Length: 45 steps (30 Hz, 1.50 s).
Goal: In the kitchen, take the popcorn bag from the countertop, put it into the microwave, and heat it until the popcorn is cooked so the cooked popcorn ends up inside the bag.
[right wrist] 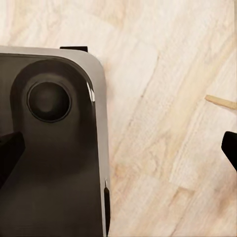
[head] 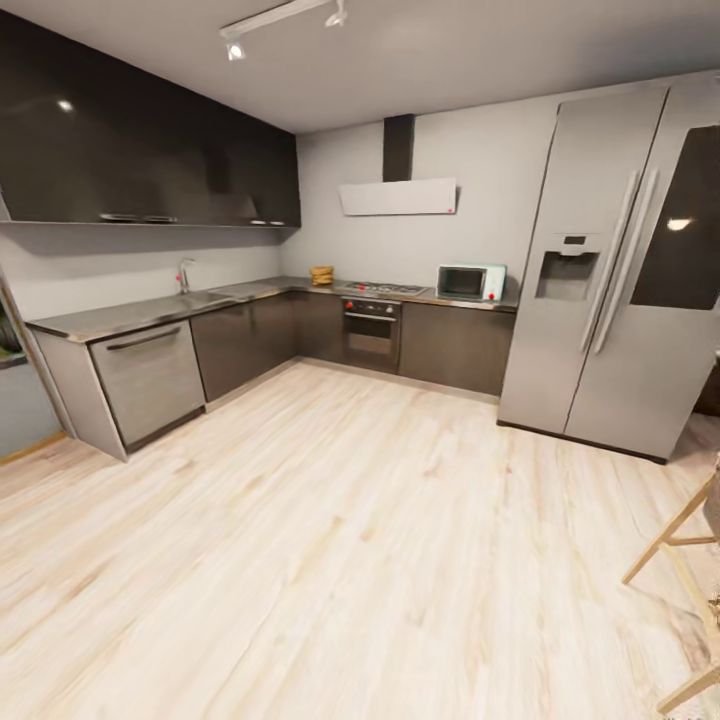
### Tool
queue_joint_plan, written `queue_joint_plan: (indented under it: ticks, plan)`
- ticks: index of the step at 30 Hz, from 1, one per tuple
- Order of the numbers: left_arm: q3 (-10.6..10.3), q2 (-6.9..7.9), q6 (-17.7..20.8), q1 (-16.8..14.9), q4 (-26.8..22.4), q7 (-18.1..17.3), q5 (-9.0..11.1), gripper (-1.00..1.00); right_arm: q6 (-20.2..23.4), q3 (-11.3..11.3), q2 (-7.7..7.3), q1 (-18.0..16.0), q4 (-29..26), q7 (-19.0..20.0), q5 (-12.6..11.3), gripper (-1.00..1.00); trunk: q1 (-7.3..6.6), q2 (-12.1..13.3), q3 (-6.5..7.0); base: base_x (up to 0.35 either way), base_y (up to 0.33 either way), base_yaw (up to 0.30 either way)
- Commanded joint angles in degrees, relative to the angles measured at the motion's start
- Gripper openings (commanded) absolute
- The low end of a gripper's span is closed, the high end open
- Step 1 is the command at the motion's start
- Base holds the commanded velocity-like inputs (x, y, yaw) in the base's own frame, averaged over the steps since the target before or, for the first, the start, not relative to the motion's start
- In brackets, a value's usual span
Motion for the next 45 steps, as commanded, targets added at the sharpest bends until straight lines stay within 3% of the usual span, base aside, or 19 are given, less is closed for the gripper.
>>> queue_joint_plan:
  ticks: [1, 45]
  plan:
    - [0.28, -0.01, -0.08, 0.04, -0.08, -0.03, 0.05, 1.0, -0.28, -0.1, 0.0, -0.01, 0.09, -0.07, 0.02, 1.0, 0.03, -0.02, -0.03, 0.224, 0.0, -0.142]
    - [0.28, -0.43, -0.04, 0.04, -0.08, -0.03, 0.05, 1.0, -0.28, -0.27, -0.01, -0.06, 0.09, -0.16, -0.06, 1.0, 0.03, -0.02, -0.03, 0.213, 0.0, -0.006]
